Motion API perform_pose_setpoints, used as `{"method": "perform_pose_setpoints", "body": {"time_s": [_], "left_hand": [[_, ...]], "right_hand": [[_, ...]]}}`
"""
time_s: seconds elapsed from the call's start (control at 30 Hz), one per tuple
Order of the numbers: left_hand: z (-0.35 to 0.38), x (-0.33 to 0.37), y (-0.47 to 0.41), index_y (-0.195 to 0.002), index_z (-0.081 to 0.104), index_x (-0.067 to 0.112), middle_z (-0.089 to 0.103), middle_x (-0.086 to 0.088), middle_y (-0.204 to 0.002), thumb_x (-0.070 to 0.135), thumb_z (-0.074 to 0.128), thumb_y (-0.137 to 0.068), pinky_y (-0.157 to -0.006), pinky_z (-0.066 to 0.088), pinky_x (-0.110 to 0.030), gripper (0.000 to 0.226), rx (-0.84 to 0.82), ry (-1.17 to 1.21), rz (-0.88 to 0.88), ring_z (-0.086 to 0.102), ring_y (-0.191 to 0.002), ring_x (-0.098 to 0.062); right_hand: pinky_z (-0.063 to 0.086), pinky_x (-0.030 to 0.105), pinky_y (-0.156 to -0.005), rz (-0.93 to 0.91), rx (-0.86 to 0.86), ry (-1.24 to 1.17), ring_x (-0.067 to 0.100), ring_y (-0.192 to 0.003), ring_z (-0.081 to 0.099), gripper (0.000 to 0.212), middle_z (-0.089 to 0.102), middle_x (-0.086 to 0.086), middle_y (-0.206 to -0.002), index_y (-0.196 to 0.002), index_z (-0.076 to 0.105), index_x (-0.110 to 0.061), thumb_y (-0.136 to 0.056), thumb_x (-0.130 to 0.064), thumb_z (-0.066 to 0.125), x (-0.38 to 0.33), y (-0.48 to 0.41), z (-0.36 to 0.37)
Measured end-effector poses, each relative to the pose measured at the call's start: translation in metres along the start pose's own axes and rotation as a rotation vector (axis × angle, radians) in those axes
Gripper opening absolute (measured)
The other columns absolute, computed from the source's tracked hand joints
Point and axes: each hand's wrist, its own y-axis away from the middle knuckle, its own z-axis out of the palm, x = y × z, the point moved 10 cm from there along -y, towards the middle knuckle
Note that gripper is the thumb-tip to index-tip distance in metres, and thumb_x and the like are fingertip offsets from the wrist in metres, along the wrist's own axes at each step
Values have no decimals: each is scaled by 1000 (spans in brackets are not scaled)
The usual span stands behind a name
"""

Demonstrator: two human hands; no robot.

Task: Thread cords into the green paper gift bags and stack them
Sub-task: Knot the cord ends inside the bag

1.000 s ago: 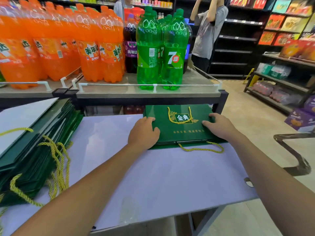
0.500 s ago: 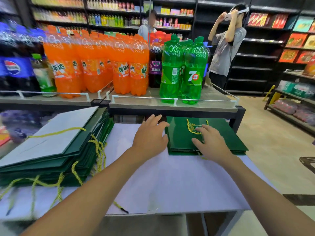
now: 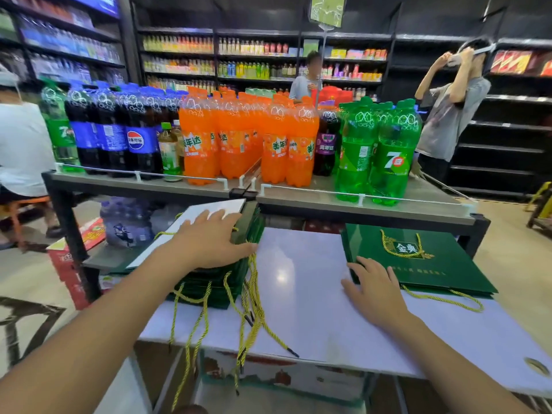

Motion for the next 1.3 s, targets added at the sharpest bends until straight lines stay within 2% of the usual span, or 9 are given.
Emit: {"method": "perform_pose_setpoints", "body": {"time_s": [0.13, 0.47, 0.53, 0.63, 0.77, 0.83, 0.97, 1.13, 1.3], "left_hand": [[26, -4, 14, -164, 13, 31, 25, 6, -168, 91, 48, -77, -118, 34, -42, 111, -192, 132, 27, 36, -148, -21], [15, 36, 29, -156, 29, 38, 42, 14, -156, 89, 25, -86, -106, 45, -49, 87, 79, 164, 133, 45, -139, -17], [13, 50, 32, -152, 34, 40, 48, 15, -150, 87, 21, -85, -105, 45, -52, 83, 141, 216, 167, 48, -135, -17], [10, 79, 43, -150, 37, 41, 47, 16, -152, 77, 25, -90, -111, 40, -46, 71, 255, 264, 286, 44, -138, -13], [11, 125, 69, -148, 45, 38, 48, 18, -151, 63, 39, -95, -116, 33, -44, 59, 396, 217, 509, 43, -139, -8], [25, 142, 75, -147, 48, 37, 49, 17, -151, 61, 41, -94, -120, 27, -48, 58, 397, 158, 584, 43, -140, -8], [48, 161, 74, -150, 47, 33, 44, 12, -157, 57, 47, -91, -120, 26, -55, 64, 376, 85, 692, 37, -148, -17], [53, 171, 74, -146, 55, 26, 47, 6, -157, 44, 54, -87, -120, 31, -56, 62, 418, 23, 746, 44, -145, -18], [68, 174, 55, -137, 63, 26, 64, 7, -140, 23, 77, -73, -108, 48, -53, 65, 348, -78, 742, 62, -126, -15]], "right_hand": [[8, 51, -127, -2, -5, 27, 16, -154, 23, 51, 36, -7, -162, -149, 49, -32, -102, -51, 44, -1, 0, 1], [8, 49, -127, 3, 3, 27, 16, -153, 25, 50, 38, -8, -161, -148, 50, -34, -102, -51, 43, 1, -2, 0], [18, 50, -125, -14, 43, -15, 20, -146, 38, 51, 50, -7, -151, -139, 60, -31, -98, -54, 41, -1, -3, -6], [52, 49, -99, 30, 175, -582, 26, -107, 66, 44, 73, -1, -107, -104, 74, -18, -100, -48, 42, -15, 1, -48], [56, 49, -99, 422, -366, -1738, 34, -115, 70, 53, 72, 18, -124, -127, 61, -8, -104, -54, 49, -63, 12, -40], [60, 41, -86, 435, -482, -1830, 31, -104, 74, 55, 72, 19, -123, -132, 60, -3, -103, -49, 53, -77, 16, -43], [60, 30, -59, 516, -224, -1799, 22, -77, 72, 36, 74, 15, -103, -135, 58, 6, -104, -9, 53, -56, 15, -49], [63, 35, -74, 496, -138, -1808, 24, -78, 73, 17, 74, 15, -96, -113, 64, -3, -98, -3, 57, -13, 35, -65], [62, 23, -60, 688, -190, -1871, 18, -65, 74, 8, 74, 11, -80, -93, 68, -1, -96, 1, 61, 16, 76, -51]]}}
